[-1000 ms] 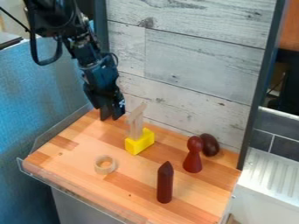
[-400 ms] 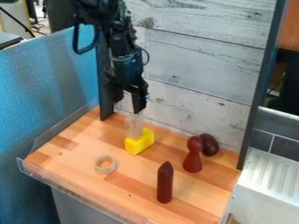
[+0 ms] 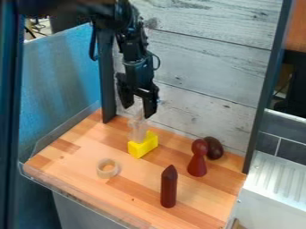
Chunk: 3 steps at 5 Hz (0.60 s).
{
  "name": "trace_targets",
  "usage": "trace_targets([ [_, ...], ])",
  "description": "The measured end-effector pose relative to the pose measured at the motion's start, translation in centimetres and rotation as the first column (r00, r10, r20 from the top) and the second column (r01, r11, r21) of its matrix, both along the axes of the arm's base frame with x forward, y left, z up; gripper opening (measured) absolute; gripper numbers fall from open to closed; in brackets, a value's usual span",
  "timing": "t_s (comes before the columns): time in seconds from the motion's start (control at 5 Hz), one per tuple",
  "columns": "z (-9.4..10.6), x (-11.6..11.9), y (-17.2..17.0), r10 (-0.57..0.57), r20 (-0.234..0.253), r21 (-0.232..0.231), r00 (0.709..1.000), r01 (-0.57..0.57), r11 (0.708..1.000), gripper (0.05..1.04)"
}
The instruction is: Removed the T block and placed it on top of the hollow block
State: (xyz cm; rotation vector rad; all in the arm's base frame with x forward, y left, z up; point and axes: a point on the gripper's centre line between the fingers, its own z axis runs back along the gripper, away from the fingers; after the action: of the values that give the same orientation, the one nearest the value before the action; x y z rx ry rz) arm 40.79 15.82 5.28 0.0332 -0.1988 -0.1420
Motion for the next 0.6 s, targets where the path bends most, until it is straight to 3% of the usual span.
trace_targets([
  [0.2,-1.10,-0.18,0.38,0.007,-0.030,0.011,1.000,-0.007,1.000,0.944],
  [0.6,-1.64,-0.42,-0.30,-0.032,-0.032,-0.020,0.999,0.032,0.999,0.343],
])
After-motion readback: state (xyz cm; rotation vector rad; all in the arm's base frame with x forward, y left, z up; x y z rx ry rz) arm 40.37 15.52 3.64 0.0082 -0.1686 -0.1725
